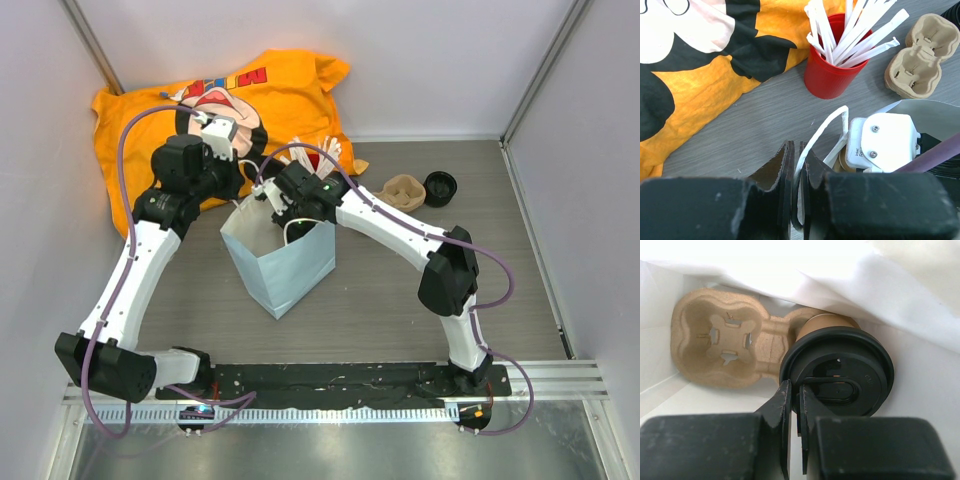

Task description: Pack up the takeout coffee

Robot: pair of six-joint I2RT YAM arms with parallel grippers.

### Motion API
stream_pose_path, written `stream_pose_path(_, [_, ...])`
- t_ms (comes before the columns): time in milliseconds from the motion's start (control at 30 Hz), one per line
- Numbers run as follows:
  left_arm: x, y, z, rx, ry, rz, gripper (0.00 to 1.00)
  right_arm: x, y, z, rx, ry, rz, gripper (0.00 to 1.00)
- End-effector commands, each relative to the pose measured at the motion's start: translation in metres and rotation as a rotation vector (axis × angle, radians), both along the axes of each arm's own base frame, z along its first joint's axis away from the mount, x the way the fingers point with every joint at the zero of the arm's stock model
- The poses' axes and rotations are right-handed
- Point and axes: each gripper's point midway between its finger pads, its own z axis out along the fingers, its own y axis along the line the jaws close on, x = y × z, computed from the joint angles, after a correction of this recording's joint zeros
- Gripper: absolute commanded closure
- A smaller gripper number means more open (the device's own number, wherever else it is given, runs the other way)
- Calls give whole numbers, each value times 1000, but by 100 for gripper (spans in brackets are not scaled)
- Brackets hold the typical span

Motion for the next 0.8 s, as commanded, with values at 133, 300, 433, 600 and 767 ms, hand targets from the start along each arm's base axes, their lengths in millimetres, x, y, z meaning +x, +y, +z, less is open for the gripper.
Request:
stream_pose_path(133, [1,-2,38,-39,-96,-4,87,-9,-9,-23,-82,49,19,99])
stream_pose_path(300, [1,-3,38,-43,-92,-11,87,-10,-9,-23,-79,53,21,99])
stream_pose_path(433, [0,-4,39,-47,-92,-16,87,-9,-9,-23,-81,43,23,99])
stream_pose_path(600, [-1,-5,39,-49,-93,-24,87,-12,-11,-27,-90,46,28,99])
stream_pose_path(767, [-1,-4,38,-44,-93,-24,87,-14,-12,-30,-95,48,36,99])
